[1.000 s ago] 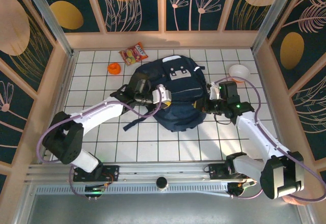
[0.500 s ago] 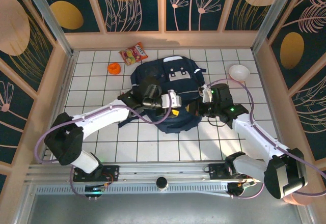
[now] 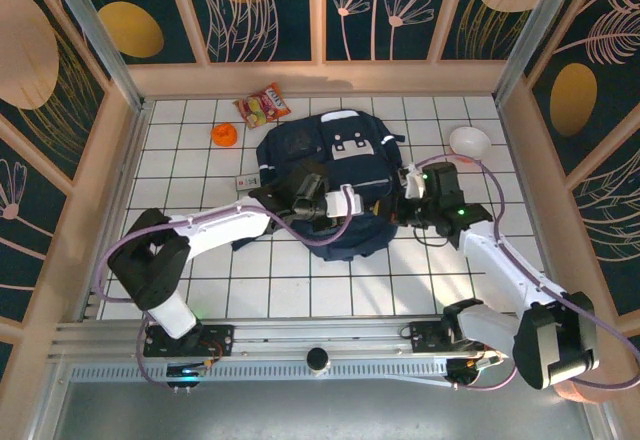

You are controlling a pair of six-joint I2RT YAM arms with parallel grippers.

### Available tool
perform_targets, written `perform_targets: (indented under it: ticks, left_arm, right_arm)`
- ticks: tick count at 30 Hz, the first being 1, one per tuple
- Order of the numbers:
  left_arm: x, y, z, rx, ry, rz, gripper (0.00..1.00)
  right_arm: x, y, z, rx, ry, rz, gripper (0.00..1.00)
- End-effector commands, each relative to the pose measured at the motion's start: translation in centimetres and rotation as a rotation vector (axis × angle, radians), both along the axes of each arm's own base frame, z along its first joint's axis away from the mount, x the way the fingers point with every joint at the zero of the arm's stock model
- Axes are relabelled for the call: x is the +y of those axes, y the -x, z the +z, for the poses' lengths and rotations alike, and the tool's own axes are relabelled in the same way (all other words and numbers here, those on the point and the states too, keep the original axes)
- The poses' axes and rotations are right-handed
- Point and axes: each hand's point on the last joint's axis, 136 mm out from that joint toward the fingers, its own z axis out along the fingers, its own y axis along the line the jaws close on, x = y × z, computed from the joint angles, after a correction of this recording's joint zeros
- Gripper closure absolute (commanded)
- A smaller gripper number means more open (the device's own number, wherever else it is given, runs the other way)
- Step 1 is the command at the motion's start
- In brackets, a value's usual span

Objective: Pack books, pencil case, and school supplies into a backpack

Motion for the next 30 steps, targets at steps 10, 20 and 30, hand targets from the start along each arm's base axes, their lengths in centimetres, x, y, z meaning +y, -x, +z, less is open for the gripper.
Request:
perform_targets:
  ticks: [10,20,30]
  left_arm:
    - [7.9,0.3,1.4,-0.045,0.051,0.07,0.9]
    - [2.2,0.7,5.3,0.036,0.139,-0.054,0.34]
    - [-1.5,0.1,1.7,0.067,0.049,-0.086,0.34]
  right_arm:
    - [0.8,-0.1,-0.6,-0.002,-0.024,0.023,1.0]
    - [2.5,0.6,-0.1,-0.014,-0.041,0.053,1.0]
    - [2.4,0.7,0.7,-0.035,-0.042,0.056,1.0]
